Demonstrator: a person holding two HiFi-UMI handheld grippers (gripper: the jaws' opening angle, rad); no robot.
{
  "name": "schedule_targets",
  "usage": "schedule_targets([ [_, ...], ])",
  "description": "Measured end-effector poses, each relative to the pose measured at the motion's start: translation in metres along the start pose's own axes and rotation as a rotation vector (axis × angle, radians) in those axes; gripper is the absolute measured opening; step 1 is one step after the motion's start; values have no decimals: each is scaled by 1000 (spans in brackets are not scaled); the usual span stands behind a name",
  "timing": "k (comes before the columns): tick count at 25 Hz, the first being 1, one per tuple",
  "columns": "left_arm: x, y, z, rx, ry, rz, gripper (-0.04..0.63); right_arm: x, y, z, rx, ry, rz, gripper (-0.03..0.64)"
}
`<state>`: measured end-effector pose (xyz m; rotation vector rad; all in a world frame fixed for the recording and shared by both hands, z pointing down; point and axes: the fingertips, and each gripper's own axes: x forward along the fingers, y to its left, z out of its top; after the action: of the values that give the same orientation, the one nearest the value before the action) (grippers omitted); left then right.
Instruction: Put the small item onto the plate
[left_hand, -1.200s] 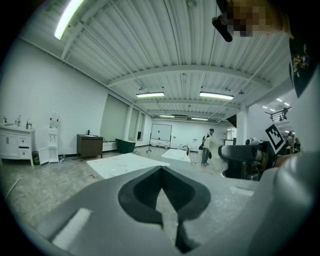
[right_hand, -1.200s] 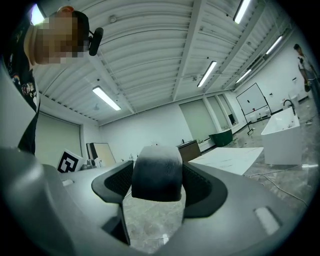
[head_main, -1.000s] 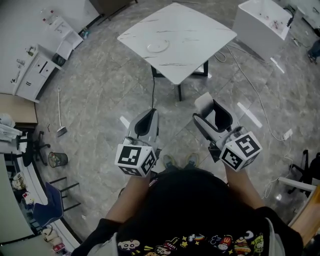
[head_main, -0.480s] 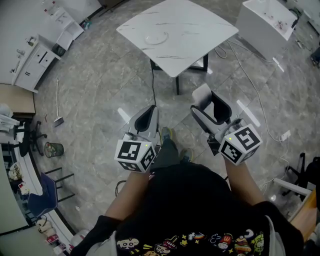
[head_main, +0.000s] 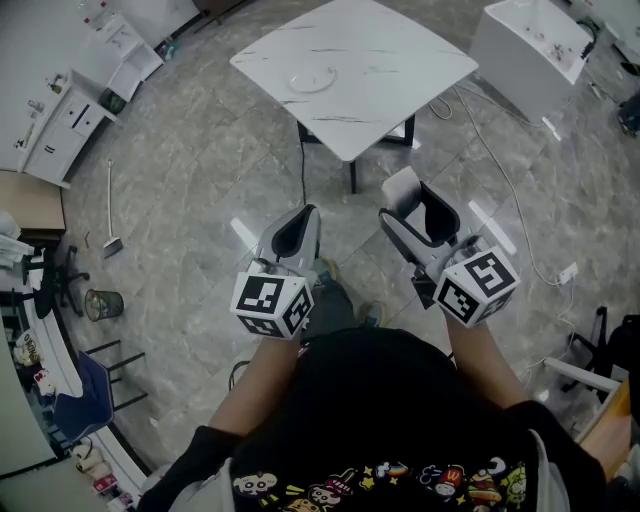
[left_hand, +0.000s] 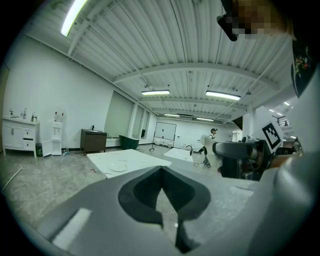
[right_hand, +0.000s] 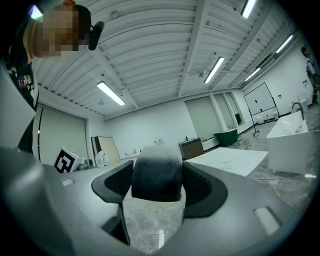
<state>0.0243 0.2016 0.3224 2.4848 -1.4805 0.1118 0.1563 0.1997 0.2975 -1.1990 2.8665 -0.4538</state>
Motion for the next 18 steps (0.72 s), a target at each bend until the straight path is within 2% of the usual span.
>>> schedule_targets([
  [7,27,32,15,4,-9,-23,0,38,-11,8,-3,3,-17,331],
  [18,74,108,43,-1,-7,-50,0,125,-26,28,-13,29,-46,331],
])
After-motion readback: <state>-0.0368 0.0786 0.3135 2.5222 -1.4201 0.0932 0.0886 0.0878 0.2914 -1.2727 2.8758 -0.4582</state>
